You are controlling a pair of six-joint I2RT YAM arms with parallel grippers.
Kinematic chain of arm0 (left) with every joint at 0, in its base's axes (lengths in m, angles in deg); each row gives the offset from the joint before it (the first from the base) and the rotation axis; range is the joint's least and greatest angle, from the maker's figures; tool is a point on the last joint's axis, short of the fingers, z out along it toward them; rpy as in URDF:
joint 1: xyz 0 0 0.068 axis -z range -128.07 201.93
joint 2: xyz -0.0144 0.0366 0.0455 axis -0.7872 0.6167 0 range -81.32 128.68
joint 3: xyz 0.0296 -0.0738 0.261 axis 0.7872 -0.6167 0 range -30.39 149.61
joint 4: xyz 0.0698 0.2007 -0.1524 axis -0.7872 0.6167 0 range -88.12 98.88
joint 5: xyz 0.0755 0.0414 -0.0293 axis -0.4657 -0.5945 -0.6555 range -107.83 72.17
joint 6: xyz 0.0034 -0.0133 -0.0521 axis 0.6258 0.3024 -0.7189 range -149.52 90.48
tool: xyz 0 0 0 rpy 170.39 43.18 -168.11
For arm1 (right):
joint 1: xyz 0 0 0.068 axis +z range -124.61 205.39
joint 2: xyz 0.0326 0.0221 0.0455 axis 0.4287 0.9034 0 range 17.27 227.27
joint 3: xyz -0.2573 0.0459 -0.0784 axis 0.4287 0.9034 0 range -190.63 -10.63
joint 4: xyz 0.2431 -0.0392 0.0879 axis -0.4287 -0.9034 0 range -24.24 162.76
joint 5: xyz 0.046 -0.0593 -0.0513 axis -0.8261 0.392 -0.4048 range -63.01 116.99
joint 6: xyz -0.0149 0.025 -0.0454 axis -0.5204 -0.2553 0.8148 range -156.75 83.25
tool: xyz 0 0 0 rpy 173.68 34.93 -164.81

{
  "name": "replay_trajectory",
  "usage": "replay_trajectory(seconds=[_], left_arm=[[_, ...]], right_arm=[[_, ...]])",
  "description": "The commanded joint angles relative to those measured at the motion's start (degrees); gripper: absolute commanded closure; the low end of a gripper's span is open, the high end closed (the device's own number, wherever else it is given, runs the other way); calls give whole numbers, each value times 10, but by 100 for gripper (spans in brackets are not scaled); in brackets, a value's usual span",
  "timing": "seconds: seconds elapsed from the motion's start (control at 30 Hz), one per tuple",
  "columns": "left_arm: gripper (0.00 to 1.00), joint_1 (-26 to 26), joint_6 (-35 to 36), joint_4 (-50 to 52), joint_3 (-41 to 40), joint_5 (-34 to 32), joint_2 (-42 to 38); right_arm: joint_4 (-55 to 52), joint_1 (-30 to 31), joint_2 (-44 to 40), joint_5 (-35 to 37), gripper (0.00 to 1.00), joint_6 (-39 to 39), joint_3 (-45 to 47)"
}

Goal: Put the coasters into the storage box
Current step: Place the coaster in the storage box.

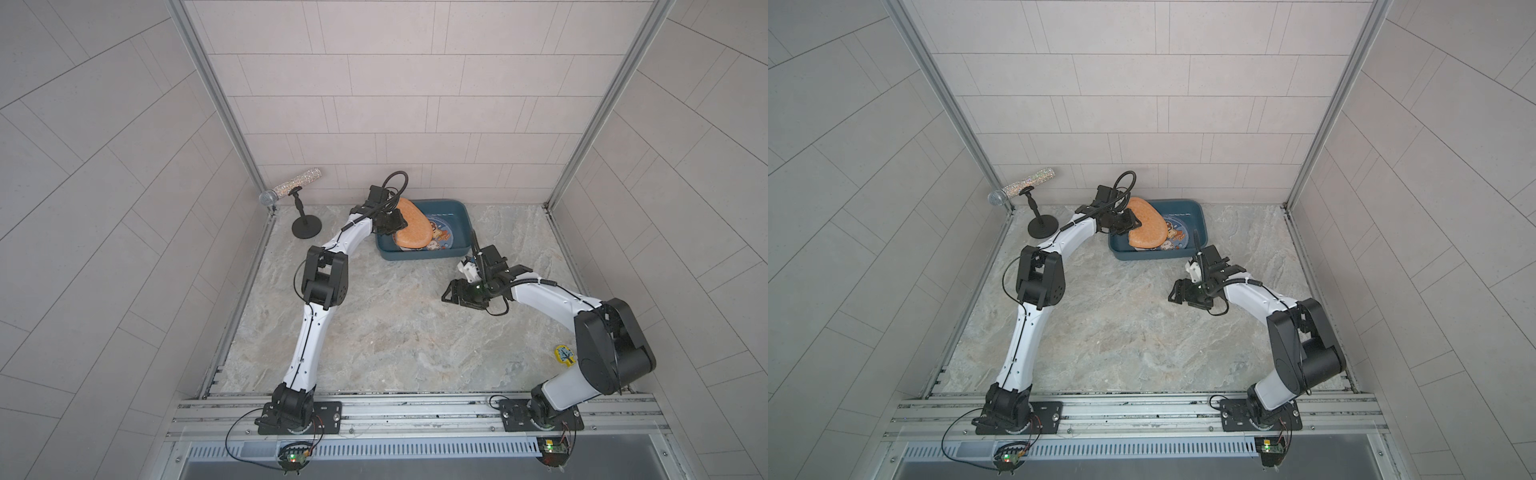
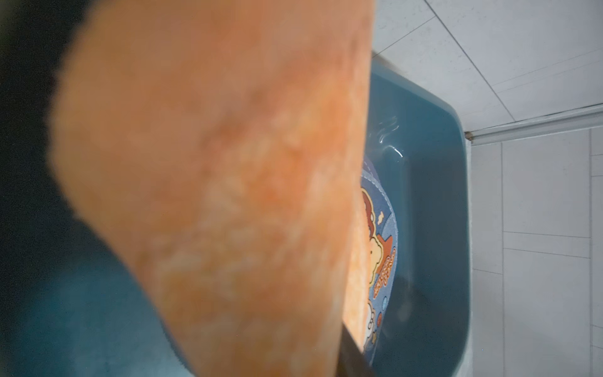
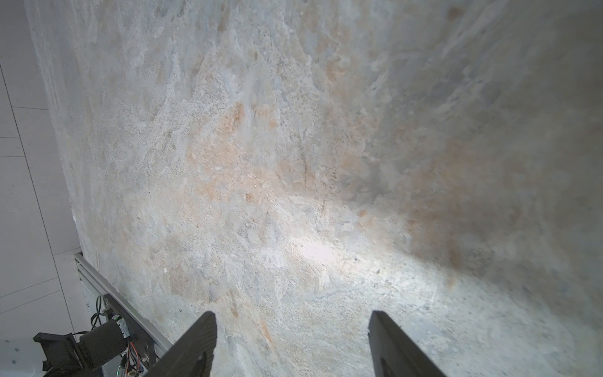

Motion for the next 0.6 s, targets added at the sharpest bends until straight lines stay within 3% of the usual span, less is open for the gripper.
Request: replay_trajectory(seconds=[0.0, 0.13, 0.17, 0.2, 0.4, 0.57], left_arm=[[39, 3, 18, 37, 11, -26, -29], [19, 6, 27, 47, 7, -33, -50], [4, 7, 29, 49, 4, -36, -55], [0, 8, 31, 50, -1, -37, -63], [0, 21, 40, 25, -60, -42, -123], [0, 27, 77, -13, -171, -54, -222]], right_arm=[[-5, -2, -10, 1, 24, 2, 5], [-4, -2, -14, 1, 24, 1, 8], [-4, -2, -15, 2, 24, 1, 8], [-4, -2, -17, 3, 24, 1, 9], [-14, -3, -26, 18, 23, 14, 1], [-27, -14, -31, 43, 19, 55, -14]])
